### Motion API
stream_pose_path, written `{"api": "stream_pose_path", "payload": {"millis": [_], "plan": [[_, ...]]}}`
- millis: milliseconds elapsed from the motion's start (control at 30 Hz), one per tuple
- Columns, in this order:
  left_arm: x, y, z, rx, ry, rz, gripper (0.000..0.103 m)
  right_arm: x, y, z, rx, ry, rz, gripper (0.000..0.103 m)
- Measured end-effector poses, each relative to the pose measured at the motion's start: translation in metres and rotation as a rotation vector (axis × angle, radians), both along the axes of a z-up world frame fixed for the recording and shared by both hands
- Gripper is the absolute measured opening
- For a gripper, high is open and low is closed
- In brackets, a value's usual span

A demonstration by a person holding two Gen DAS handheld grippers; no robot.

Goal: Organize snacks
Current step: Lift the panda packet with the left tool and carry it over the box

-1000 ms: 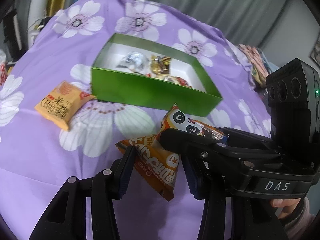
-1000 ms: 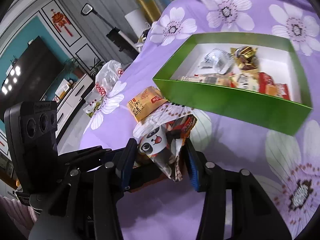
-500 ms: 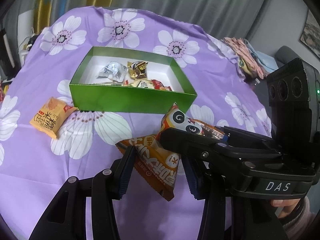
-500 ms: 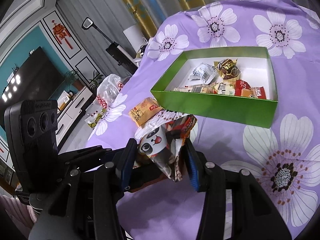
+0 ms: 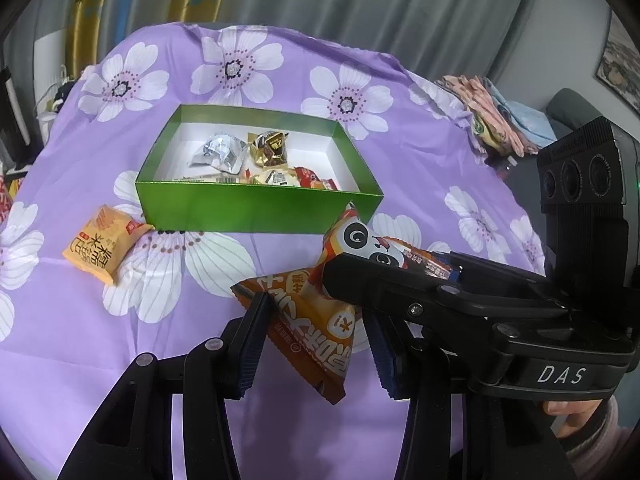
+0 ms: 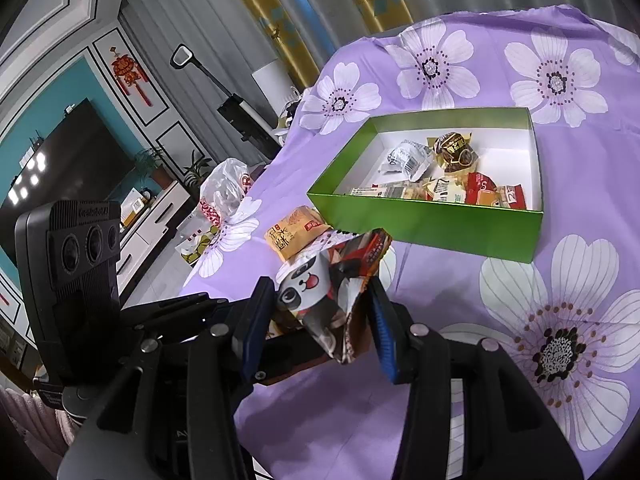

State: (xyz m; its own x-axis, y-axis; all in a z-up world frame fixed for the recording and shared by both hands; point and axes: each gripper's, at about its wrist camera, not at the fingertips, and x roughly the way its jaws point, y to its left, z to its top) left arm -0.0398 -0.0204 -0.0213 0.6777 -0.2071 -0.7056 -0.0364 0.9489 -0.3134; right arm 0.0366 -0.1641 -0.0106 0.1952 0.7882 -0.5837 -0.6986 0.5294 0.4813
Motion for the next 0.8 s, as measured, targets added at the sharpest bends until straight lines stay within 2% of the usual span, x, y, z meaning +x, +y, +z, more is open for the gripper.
{"api": "stream_pose_path", "payload": {"millis": [367,800], "plan": [[0.004,0.003,0.010,0.016,-0.030,-0.001,0.048,0.005,0.001,0.011,0.016,-0.026,-0.005,0.047],[0.028,0.015,0.032,0.042,-0.095,-0.004,0.048,0.032,0.013,0.037,0.053,-0.079,-0.010,0.046]]}}
